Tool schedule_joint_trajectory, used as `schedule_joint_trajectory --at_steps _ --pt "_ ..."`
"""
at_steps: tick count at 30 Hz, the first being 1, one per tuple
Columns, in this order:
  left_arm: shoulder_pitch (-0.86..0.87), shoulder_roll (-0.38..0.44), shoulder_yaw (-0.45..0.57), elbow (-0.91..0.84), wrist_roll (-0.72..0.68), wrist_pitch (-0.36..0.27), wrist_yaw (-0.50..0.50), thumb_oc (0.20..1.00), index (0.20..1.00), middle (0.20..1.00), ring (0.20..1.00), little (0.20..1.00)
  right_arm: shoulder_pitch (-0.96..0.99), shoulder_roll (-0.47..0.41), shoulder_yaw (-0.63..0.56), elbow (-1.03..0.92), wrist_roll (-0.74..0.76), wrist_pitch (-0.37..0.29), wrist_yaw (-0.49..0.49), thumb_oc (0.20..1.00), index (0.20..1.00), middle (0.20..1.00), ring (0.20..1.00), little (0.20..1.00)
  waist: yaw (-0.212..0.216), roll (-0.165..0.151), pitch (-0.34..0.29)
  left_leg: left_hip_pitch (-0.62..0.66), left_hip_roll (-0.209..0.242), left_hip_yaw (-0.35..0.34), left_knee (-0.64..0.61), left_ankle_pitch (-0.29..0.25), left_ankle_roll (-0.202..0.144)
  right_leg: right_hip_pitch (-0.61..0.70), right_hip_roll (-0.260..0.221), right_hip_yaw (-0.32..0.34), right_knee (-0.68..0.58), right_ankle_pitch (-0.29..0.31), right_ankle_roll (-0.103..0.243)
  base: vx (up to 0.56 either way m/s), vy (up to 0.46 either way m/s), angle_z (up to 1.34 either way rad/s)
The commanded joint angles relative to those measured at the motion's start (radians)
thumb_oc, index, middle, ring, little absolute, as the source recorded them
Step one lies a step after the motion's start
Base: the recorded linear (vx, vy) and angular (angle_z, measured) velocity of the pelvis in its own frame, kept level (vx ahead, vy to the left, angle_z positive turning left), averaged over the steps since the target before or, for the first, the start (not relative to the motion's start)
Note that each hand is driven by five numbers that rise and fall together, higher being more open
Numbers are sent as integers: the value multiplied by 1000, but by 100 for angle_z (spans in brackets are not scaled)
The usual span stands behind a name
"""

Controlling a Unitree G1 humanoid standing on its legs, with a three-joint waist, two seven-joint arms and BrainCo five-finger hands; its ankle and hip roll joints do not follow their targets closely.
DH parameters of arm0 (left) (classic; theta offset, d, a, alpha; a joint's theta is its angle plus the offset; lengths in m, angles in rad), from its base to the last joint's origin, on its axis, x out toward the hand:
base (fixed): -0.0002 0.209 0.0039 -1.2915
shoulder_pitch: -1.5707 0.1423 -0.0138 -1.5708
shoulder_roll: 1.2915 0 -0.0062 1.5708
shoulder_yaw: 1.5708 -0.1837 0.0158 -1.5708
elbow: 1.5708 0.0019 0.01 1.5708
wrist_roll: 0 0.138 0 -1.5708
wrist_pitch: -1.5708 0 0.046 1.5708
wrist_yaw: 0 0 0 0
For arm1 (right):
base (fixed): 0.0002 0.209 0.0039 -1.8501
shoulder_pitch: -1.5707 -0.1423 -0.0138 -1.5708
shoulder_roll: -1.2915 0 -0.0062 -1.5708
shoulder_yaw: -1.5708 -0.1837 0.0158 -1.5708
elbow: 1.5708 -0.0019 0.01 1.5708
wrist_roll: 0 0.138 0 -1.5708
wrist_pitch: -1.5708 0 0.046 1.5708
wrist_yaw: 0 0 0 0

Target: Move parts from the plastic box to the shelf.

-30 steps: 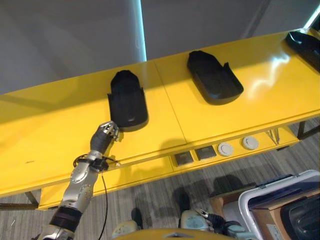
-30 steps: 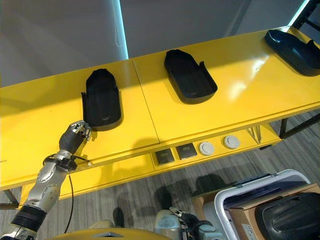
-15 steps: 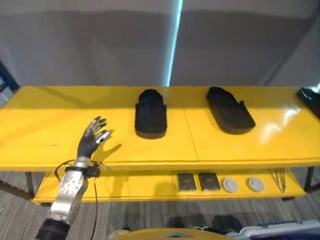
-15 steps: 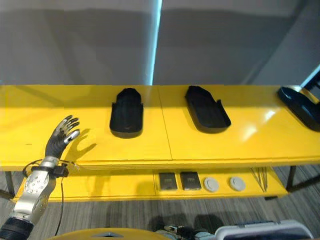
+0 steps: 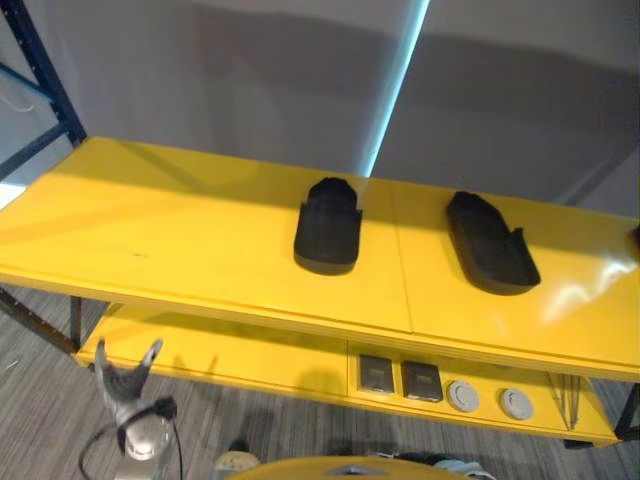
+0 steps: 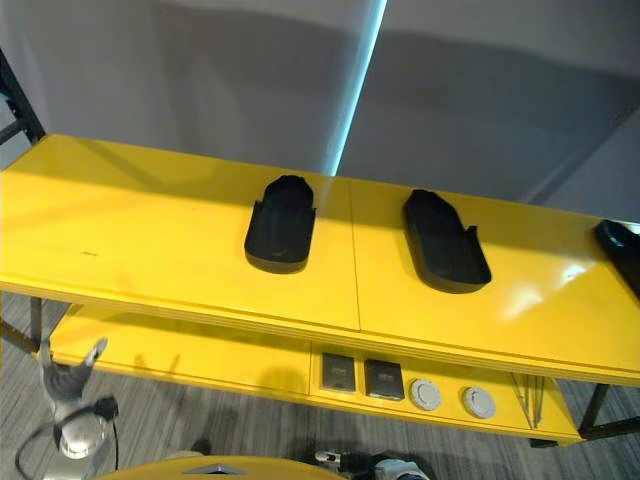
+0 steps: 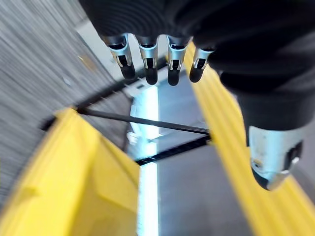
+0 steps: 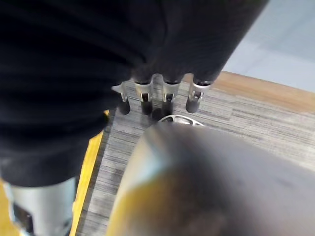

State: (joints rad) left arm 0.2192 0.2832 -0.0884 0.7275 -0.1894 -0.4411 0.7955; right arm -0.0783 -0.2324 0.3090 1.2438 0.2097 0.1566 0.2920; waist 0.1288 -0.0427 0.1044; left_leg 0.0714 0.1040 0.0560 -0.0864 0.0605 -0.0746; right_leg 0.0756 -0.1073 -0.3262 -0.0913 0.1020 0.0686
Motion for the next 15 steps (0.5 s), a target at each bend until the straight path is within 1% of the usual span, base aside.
schedule_joint_trajectory --at_steps 1,2,3,4,5,6,7,8,9,11,12,13,14,15 --pt "-84 -40 21 61 -77 -18 -48 1000 1000 1000 1000 1000 -94 -40 7 67 64 21 -27 1000 1000 1000 1000 1000 26 49 59 6 14 6 2 30 -60 88 1 -1 4 -50 22 -10 17 17" --pt "-75 -48 31 97 -75 0 -105 1000 1000 1000 1000 1000 -96 -41 1 69 83 29 -36 1000 1000 1000 1000 1000 26 50 61 5 12 5 3 30 -60 86 0 0 4 -49 25 4 62 18" --pt "-59 -84 42 191 -40 31 -178 1000 1000 1000 1000 1000 -97 -43 -15 68 106 39 -52 1000 1000 1000 1000 1000 21 50 60 10 12 8 4 28 -63 80 -1 5 4 -45 28 11 70 13" --pt "-55 -90 38 214 -58 40 -203 1000 1000 1000 1000 1000 -97 -44 -21 69 107 41 -54 1000 1000 1000 1000 1000 18 50 59 11 12 8 6 27 -63 78 -1 9 4 -44 28 25 115 5" --pt "-48 -101 32 264 -115 39 -261 1000 1000 1000 1000 1000 -94 -46 -30 73 92 36 -53 1000 1000 1000 1000 1000 11 50 57 12 10 5 10 24 -61 73 -3 21 4 -42 29 50 164 -2" --pt "-44 -121 42 322 -179 47 -304 1000 1000 1000 1000 1000 -86 -43 -39 80 95 7 -69 1000 1000 1000 1000 1000 3 49 56 11 3 -27 24 23 -57 65 -4 55 4 -37 32 53 164 -11" --pt "-45 -122 47 336 -188 44 -313 1000 1000 1000 1000 1000 -85 -43 -40 81 97 0 -75 1000 1000 1000 1000 1000 1 48 56 10 0 -36 29 20 -55 63 -4 65 4 -37 32 74 207 -27" --pt "-46 -126 57 379 -251 58 -393 1000 1000 1000 1000 1000 -81 -40 -44 86 100 -11 -80 1000 1000 1000 1000 1000 -9 42 54 2 -13 -95 56 5 -43 52 -2 125 4 -37 34 69 180 -27" --pt "-48 -130 69 408 -272 71 -435 1000 1000 1000 1000 1000 -80 -38 -41 90 89 -19 -77 1000 1000 1000 1000 1000 -15 36 52 -5 -21 -141 75 -1 -36 43 1 174 4 -35 35 87 232 -24" --pt "-60 -124 74 440 -222 70 -511 1000 1000 1000 1000 1000 -72 -35 -35 100 72 -43 -79 1000 1000 1000 1000 1000 -30 27 51 -10 -40 -202 92 -8 -18 30 8 258 4 -27 39 78 239 -82" --pt "-71 -120 63 444 -195 115 -584 1000 1000 1000 1000 1000 -67 -35 -38 105 84 -65 -86 1000 1000 1000 1000 1000 -40 23 52 -7 -52 -202 92 -30 -7 25 7 283 4 -22 43 65 266 -146" --pt "-85 -117 47 446 -201 155 -658 1000 1000 1000 1000 1000 -59 -33 -44 106 119 -95 -85 1000 1000 1000 1000 1000 -54 21 53 -2 -62 -189 90 -54 3 17 3 301 4 -13 50 44 224 -170" --pt "-99 -113 24 446 -221 217 -720 1000 1000 1000 1000 1000 -52 -32 -57 102 159 -114 -79 1000 1000 1000 1000 1000 -68 19 55 0 -68 -179 92 -69 10 7 -2 317 4 0 58 29 179 -129" --pt "-105 -110 14 446 -216 267 -763 1000 1000 1000 1000 1000 -48 -32 -64 99 207 -126 -91 1000 1000 1000 1000 1000 -73 19 57 1 -69 -174 94 -75 13 3 -3 324 4 5 61 33 173 -122"
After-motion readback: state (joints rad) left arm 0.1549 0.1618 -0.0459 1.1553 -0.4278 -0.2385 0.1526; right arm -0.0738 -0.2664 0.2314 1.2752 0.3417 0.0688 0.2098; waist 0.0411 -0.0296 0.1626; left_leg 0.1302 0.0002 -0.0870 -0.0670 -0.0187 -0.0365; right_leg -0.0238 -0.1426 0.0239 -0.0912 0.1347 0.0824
